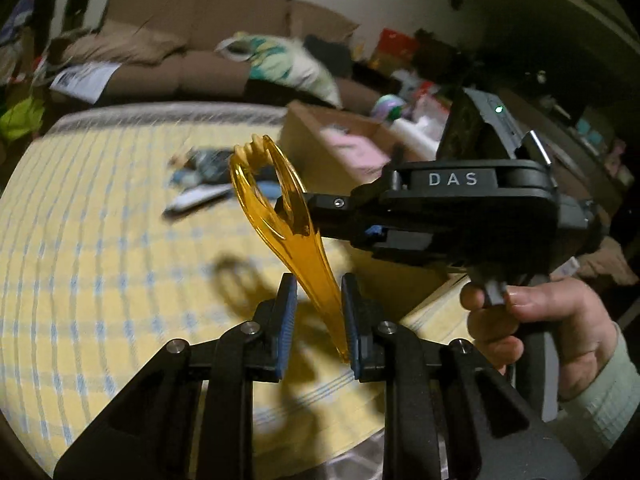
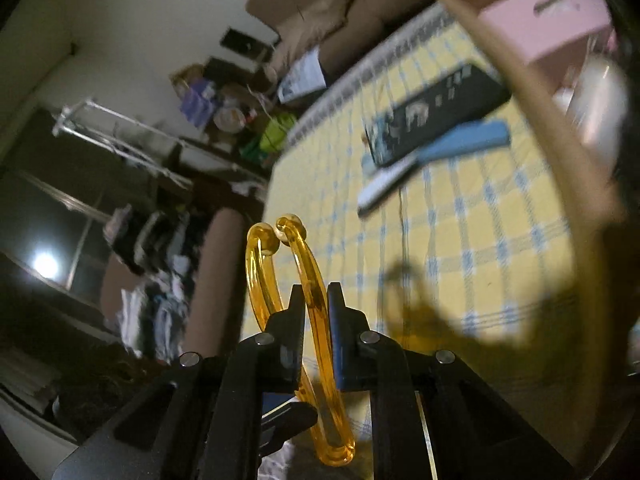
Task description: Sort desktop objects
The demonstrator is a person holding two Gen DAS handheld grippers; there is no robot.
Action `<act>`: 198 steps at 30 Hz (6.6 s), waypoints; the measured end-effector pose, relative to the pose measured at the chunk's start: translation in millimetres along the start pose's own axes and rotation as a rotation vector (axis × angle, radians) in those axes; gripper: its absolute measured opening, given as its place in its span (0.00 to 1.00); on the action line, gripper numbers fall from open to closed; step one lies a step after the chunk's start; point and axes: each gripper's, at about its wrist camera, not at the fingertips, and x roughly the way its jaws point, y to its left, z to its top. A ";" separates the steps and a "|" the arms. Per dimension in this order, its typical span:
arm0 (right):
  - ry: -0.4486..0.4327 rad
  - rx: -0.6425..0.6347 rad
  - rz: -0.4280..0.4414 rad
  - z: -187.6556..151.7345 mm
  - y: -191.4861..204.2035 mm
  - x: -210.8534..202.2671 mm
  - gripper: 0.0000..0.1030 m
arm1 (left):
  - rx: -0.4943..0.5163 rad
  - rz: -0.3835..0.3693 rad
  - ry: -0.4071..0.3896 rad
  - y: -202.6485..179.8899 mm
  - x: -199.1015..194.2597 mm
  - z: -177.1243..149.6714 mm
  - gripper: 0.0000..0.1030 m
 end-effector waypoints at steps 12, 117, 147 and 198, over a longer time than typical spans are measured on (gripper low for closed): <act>-0.248 0.109 -0.001 66.8 -47.1 -121.4 0.09 | 0.116 -0.131 0.070 -88.1 84.2 101.0 0.20; 0.169 0.170 -0.105 -34.6 -21.1 107.7 0.30 | -0.112 0.073 0.232 89.2 -1.5 -31.2 0.17; -0.109 -0.034 -0.146 37.2 -12.1 -95.5 0.08 | 0.026 -0.150 0.072 -72.6 59.3 56.7 0.68; -0.060 -0.052 -0.416 181.1 -21.1 -103.6 0.67 | 0.072 0.318 0.204 113.9 132.2 67.6 0.77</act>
